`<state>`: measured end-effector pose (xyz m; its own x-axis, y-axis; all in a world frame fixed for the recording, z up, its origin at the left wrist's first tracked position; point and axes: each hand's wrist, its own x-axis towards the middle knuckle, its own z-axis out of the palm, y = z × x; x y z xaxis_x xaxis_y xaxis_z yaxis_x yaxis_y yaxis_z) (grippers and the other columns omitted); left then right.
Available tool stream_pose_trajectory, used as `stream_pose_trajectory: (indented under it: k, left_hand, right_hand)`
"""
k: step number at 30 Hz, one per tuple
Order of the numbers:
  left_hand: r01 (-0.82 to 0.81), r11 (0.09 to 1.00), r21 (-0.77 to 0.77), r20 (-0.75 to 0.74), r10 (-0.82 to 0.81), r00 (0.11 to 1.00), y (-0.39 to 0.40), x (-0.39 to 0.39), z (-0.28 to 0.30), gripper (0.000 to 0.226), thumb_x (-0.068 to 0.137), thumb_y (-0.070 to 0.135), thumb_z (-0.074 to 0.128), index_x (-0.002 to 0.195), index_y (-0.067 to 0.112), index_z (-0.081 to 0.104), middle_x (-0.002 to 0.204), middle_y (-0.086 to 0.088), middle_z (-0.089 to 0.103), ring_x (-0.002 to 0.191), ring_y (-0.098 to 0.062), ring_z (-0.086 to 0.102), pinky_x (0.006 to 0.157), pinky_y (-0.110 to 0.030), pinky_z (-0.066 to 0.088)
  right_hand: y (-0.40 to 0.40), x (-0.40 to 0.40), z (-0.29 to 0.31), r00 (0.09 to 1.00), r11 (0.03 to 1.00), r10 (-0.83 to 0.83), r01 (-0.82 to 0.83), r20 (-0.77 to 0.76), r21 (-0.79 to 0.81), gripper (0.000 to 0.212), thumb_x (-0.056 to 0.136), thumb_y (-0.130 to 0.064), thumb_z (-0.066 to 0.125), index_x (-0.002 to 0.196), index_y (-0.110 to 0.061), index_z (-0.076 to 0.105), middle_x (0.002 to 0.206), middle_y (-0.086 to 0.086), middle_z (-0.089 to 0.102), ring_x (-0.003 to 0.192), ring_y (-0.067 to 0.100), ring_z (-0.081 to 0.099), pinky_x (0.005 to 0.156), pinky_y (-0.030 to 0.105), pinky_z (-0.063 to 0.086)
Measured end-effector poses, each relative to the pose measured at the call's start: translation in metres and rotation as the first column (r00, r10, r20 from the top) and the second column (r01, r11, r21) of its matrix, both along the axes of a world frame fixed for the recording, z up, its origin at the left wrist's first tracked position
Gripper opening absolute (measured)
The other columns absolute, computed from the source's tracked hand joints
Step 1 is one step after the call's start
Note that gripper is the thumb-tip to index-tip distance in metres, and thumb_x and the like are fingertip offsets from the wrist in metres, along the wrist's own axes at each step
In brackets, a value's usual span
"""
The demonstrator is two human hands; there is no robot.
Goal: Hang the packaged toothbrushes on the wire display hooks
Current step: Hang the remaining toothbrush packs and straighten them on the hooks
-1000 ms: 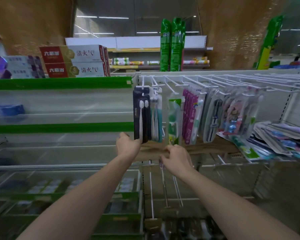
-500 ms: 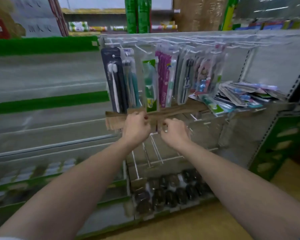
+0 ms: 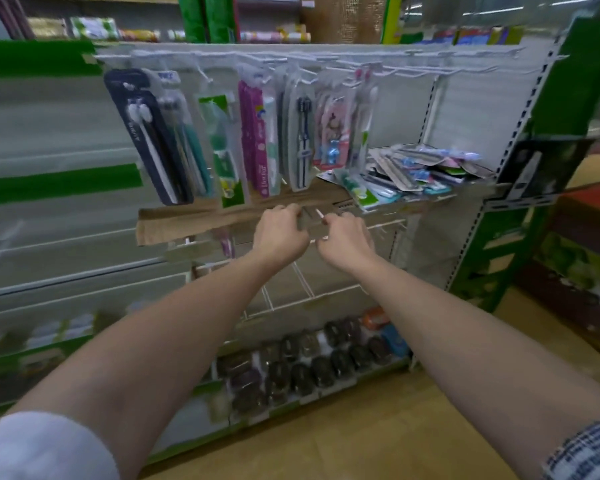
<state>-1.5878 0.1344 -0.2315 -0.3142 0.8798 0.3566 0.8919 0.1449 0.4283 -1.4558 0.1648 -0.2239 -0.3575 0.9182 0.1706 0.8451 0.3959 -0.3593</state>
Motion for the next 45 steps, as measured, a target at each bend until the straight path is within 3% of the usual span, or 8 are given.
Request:
stream_pose_trajectory:
  k: [19, 35, 39, 45]
  left_hand:
    - [-0.204, 0.977, 0.056, 0.194, 0.190, 0.962, 0.074, 0.123, -0.008, 0.038, 0.093, 0.029, 0.062, 0.130, 0.020, 0.065, 0.131, -0.002, 0.067, 0.123, -0.025, 0.058, 0.098, -0.036, 0.046]
    - [-0.210, 0.972, 0.108, 0.189, 0.187, 0.964, 0.159, 0.107, -0.009, 0.027, 0.090, 0.029, 0.063, 0.113, 0.019, 0.071, 0.105, -0.005, 0.072, 0.100, -0.028, 0.065, 0.086, -0.037, 0.052]
    - [-0.227, 0.972, 0.065, 0.185, 0.212, 0.960, 0.191, 0.095, -0.001, 0.031, 0.091, 0.034, 0.064, 0.118, 0.018, 0.069, 0.108, -0.010, 0.068, 0.104, -0.034, 0.061, 0.087, -0.036, 0.048]
    - [-0.282, 0.951, -0.127, 0.147, 0.300, 0.943, 0.223, 0.090, -0.003, 0.037, 0.093, 0.045, 0.060, 0.118, 0.019, 0.063, 0.115, -0.013, 0.067, 0.109, -0.035, 0.061, 0.087, -0.040, 0.050]
  right_hand:
    - [0.098, 0.145, -0.014, 0.996, 0.998, 0.052, -0.049, -0.069, 0.046, 0.050, 0.094, -0.034, 0.061, 0.140, -0.019, 0.053, 0.133, 0.010, 0.054, 0.126, 0.033, 0.047, 0.105, 0.046, 0.042]
    - [0.169, 0.135, -0.004, 0.979, 0.999, -0.005, 0.014, -0.205, 0.045, 0.046, 0.095, -0.037, 0.060, 0.138, -0.021, 0.056, 0.133, 0.003, 0.055, 0.123, 0.029, 0.049, 0.103, 0.045, 0.043]
    - [0.193, 0.123, 0.002, 0.976, 0.997, -0.050, 0.063, -0.212, 0.055, 0.046, 0.093, -0.035, 0.061, 0.136, -0.019, 0.057, 0.129, 0.005, 0.057, 0.117, 0.030, 0.051, 0.099, 0.046, 0.045]
    - [0.221, 0.107, 0.006, 0.977, 0.993, -0.083, 0.098, -0.196, 0.070, 0.048, 0.093, -0.037, 0.062, 0.137, -0.019, 0.057, 0.131, 0.008, 0.057, 0.118, 0.032, 0.051, 0.098, 0.047, 0.045]
